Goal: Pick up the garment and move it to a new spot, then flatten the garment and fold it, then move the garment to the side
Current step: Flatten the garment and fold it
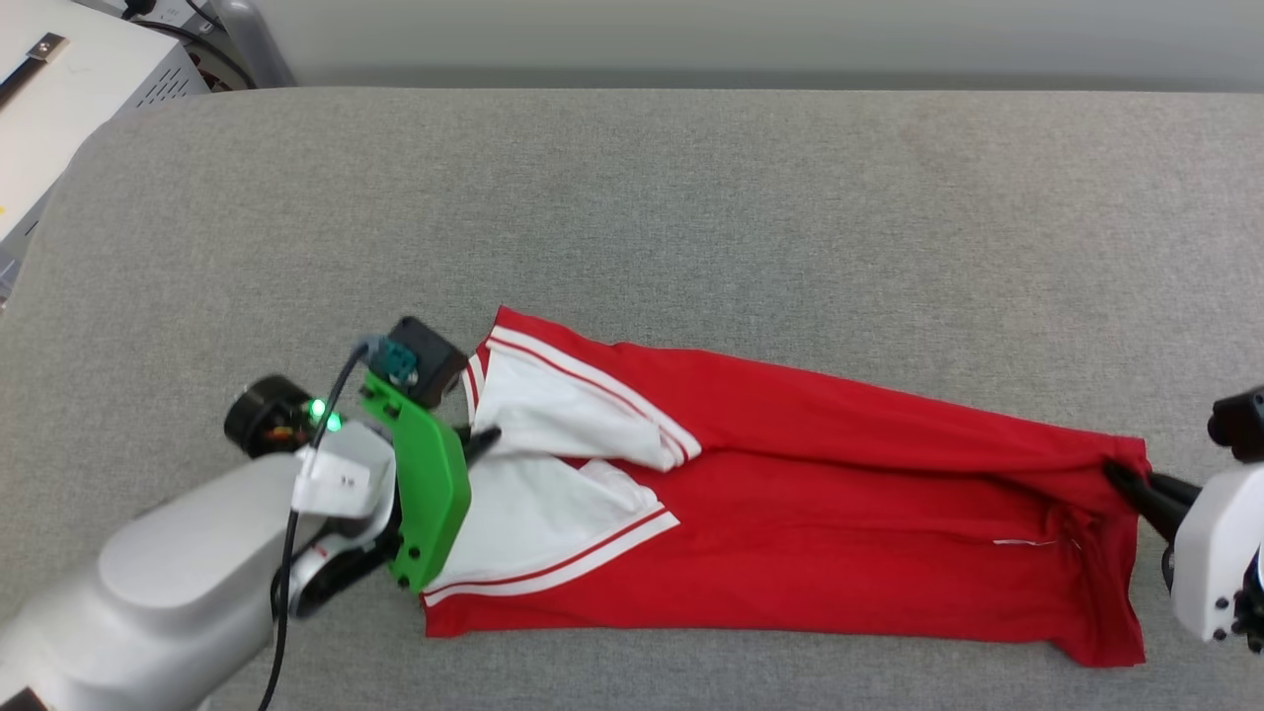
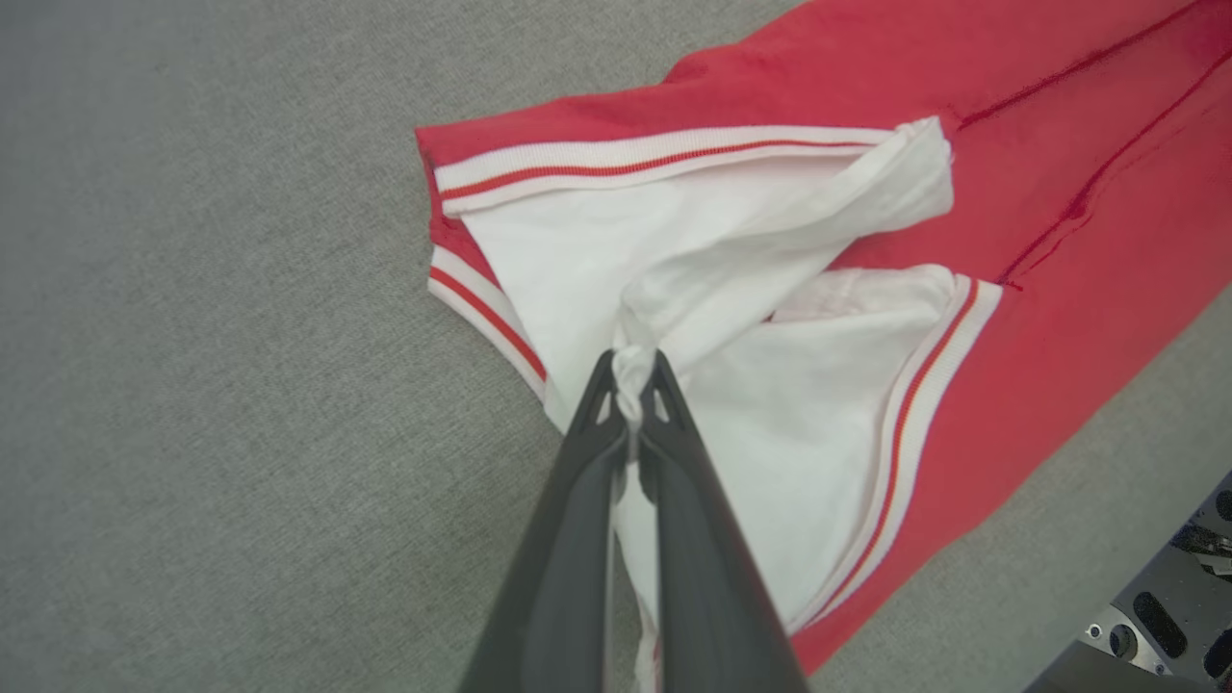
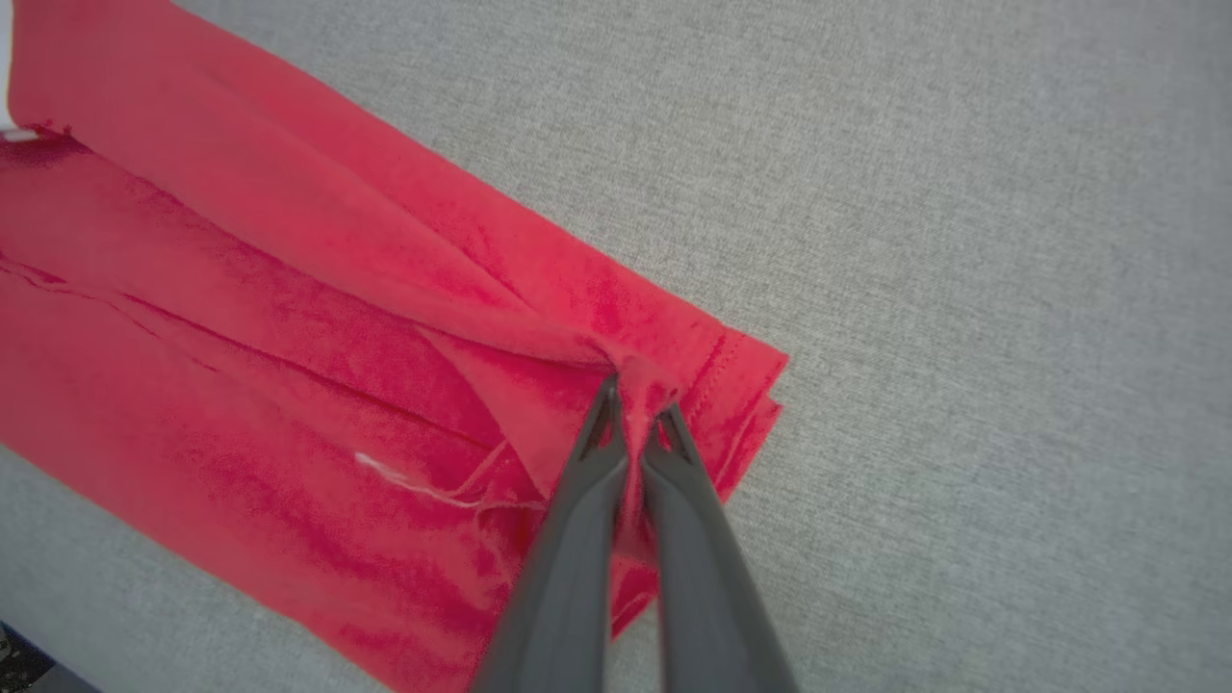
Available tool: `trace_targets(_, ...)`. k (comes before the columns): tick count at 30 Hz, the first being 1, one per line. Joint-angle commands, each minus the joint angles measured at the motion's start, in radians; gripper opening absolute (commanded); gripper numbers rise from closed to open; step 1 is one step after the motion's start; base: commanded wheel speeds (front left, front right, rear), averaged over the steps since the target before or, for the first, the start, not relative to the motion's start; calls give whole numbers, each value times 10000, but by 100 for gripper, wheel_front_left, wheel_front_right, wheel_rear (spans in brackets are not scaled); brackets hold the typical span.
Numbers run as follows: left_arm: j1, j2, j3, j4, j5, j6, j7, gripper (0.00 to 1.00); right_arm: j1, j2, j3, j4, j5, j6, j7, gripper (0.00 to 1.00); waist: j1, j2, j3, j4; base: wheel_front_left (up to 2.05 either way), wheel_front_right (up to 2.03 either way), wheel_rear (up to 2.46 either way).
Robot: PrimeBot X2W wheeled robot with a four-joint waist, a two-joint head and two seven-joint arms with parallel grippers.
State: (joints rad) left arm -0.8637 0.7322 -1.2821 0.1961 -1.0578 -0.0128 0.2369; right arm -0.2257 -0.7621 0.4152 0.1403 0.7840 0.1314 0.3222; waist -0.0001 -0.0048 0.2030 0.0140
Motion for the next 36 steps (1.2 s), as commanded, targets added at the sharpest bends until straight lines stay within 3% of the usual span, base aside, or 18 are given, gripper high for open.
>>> trace_targets(1,364,85,20,-68,-159,85,-114,0,276,59,-89,-81,-56,-7,-4,0,1,48,14,-13,0,0,0)
trace_targets(10,1518,280,20,-365,-401,469,-491,0,1465,426,-629,-308,-76,-7,138,0,1,48,173,52,0,0,0)
trace_targets(17,1930,47,19,66,-435,535,-705,0,1754,878,-590,4,-142,-7,395,0,1,48,259,47,0,0,0)
trace_targets(18,1957,-3,38,153,-392,568,-837,19,1729,923,-612,67,-168,-7,380,4,1,48,223,44,0,0,0)
trace_targets(19,1981,-44,95,223,-338,632,-1048,94,1708,974,-651,73,-127,-7,374,82,1,48,169,32,0,0,0)
trace_targets(20,2005,-69,159,264,-298,702,-1247,100,1691,994,-717,49,-104,-7,332,100,1,48,125,24,0,0,0)
trace_targets(26,2248,67,602,96,201,1575,-2726,100,1888,783,-1306,-803,520,-7,427,100,1,48,-244,-1,0,0,0)
trace_targets(31,2525,202,1170,-223,598,2716,-4167,100,2158,481,-2521,-1807,1302,-7,674,100,1,48,-369,39,0,0,0)
trace_targets(36,2775,86,1766,-468,995,3585,-4840,100,2426,425,-3747,-1931,2142,-7,1288,100,1,48,-328,153,0,0,0)
